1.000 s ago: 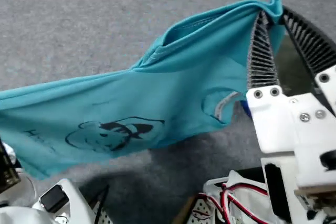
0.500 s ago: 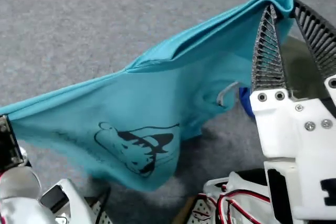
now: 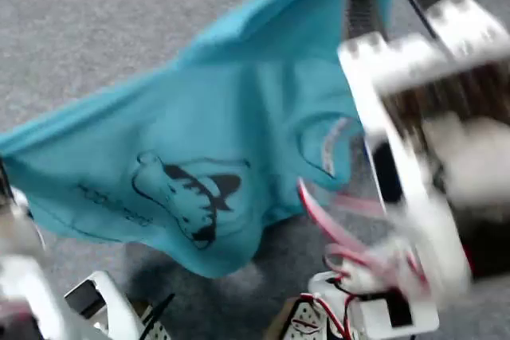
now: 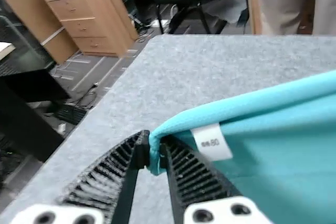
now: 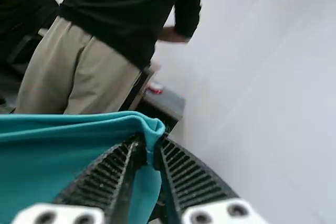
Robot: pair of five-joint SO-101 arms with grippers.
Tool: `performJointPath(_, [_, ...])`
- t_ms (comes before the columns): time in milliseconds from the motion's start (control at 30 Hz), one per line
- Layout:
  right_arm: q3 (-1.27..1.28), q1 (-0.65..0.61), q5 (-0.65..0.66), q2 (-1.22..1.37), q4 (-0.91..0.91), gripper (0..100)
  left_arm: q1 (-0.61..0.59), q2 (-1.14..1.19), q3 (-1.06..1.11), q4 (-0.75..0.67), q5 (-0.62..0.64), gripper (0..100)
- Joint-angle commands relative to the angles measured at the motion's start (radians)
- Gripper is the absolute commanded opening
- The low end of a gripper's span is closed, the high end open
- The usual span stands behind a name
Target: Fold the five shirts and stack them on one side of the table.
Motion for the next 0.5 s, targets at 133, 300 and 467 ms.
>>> performJointPath(133, [0.395, -0.013, -0.058, 0.17, -0.451, 0.2, 0.1, 0.107, 0.269, -0.548, 0.18, 2])
performJointPath(300, [0.49, -0.024, -0.06, 0.371, -0.723, 0.2, 0.158, 0.321, 0.362, -0.896, 0.324, 2])
performJointPath(467, [0.406, -0.044, -0.075, 0.591, -0.813, 0.2, 0.193, 0.616, 0.322, -1.094, 0.374, 2])
